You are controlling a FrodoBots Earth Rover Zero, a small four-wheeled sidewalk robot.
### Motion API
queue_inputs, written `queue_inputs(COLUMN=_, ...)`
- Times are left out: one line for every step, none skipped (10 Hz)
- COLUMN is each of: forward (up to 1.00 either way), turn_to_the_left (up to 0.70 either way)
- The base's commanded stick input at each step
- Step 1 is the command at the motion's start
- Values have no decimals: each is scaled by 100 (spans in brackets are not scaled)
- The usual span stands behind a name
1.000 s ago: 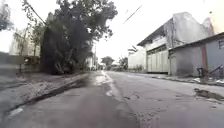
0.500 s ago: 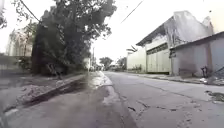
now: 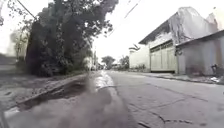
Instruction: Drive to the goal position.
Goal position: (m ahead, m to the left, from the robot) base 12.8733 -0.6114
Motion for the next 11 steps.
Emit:
queue_inputs(forward=100, turn_to_the_left=-39)
queue_inputs(forward=100, turn_to_the_left=0)
queue_inputs(forward=100, turn_to_the_left=0)
queue_inputs(forward=100, turn_to_the_left=0)
queue_inputs(forward=100, turn_to_the_left=0)
queue_inputs(forward=100, turn_to_the_left=0)
queue_inputs(forward=100, turn_to_the_left=0)
queue_inputs(forward=100, turn_to_the_left=0)
queue_inputs(forward=100, turn_to_the_left=0)
queue_inputs(forward=100, turn_to_the_left=0)
queue_inputs(forward=100, turn_to_the_left=0)
